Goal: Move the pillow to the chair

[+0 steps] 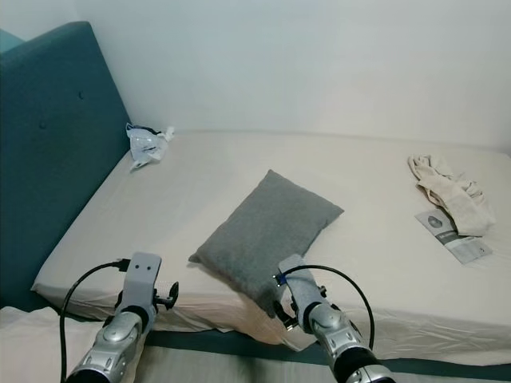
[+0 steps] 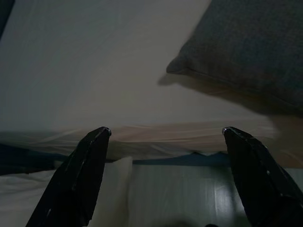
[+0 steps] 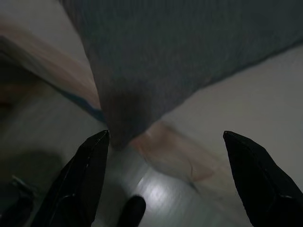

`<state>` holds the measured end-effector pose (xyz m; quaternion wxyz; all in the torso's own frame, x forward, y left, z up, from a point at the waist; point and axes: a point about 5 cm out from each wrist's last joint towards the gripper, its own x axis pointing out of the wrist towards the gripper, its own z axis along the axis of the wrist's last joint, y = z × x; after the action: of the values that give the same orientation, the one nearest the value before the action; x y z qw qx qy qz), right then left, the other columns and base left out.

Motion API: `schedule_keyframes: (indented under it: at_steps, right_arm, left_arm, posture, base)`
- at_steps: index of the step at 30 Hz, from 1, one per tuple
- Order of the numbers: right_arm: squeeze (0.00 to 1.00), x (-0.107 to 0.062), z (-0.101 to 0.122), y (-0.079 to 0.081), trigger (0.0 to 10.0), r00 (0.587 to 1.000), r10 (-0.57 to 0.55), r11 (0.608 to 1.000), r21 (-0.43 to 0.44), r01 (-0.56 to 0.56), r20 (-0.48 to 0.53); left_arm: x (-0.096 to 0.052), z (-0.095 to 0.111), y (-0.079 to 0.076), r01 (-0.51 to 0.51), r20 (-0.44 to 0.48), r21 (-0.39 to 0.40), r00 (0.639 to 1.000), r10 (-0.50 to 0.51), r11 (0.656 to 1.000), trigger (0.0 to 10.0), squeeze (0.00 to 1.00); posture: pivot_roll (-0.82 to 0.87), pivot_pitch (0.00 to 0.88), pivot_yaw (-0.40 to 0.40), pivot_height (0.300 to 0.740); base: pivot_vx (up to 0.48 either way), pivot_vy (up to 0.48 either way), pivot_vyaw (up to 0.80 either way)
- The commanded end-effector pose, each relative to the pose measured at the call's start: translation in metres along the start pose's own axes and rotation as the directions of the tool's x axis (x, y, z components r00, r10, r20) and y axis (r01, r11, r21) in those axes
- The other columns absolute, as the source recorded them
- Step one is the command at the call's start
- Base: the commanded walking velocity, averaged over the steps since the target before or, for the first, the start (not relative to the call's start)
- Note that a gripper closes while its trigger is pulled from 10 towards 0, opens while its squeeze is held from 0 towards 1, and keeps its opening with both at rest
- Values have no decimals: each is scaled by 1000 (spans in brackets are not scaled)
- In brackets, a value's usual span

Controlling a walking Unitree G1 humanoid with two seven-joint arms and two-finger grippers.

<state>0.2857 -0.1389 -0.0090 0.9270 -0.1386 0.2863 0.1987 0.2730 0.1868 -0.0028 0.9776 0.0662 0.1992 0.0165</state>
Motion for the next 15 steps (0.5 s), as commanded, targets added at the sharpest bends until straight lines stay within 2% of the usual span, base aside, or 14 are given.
schedule_keyframes:
  at_steps: [1,3,7,10,11,15]
  right_arm:
    - [0,1,9,3,10000,998,6,1000,24,-7,66]
    - [0,1,17,0,10000,991,-44,997,71,35,127]
    - [0,-2,28,-6,10000,963,-127,985,143,95,236]
    - [0,-2,33,-5,10000,953,-128,982,173,82,275]
    - [0,-3,35,-6,10000,948,-129,982,174,80,292]
    - [0,-5,41,-9,10000,929,-144,977,199,79,341]
  left_arm:
    - [-2,-4,0,2,-10,-20,1000,-2,1000,10000,0]
    - [-3,-4,-1,8,-4,-48,1000,-8,999,10000,0]
    - [-3,3,-9,63,53,-191,997,-53,980,10000,0]
    - [-4,10,-13,100,103,-173,991,-83,980,10000,0]
    - [-4,14,-11,78,132,-143,989,-59,987,10000,0]
    - [-3,21,-7,34,173,-159,985,-6,987,10000,0]
  posture:
    - [41,65,4,740]
    - [42,69,4,740]
    - [47,73,1,740]
    - [44,74,0,740]
    - [39,74,0,740]
    - [36,72,2,740]
  base:
    - [0,0,0]
    - [0,0,0]
    - [0,0,0]
    - [0,0,0]
    - [0,0,0]
    - [0,0,0]
